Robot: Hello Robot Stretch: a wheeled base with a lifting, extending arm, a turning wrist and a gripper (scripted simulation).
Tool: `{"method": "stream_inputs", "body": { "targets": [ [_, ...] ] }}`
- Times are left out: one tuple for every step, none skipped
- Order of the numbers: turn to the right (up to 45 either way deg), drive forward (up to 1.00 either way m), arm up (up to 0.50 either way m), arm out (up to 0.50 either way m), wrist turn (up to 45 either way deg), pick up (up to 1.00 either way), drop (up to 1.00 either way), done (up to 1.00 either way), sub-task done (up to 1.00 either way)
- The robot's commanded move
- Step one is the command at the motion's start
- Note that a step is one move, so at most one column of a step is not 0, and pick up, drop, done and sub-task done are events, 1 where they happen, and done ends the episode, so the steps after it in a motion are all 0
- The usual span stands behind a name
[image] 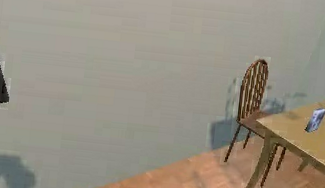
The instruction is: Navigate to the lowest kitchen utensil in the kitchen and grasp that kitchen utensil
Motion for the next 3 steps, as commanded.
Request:
{"method": "stream_inputs", "body": {
  "targets": [
    [-45.0, 0.00, 0.00, 0.00, 0.0, 0.00, 0.00, 0.00, 0.00],
    [-45.0, 0.00, 0.00, 0.00, 0.0, 0.00, 0.00, 0.00, 0.00],
    [-33.0, 0.00, 0.00, 0.00, 0.0, 0.00, 0.00, 0.00, 0.00]
  ]
}}
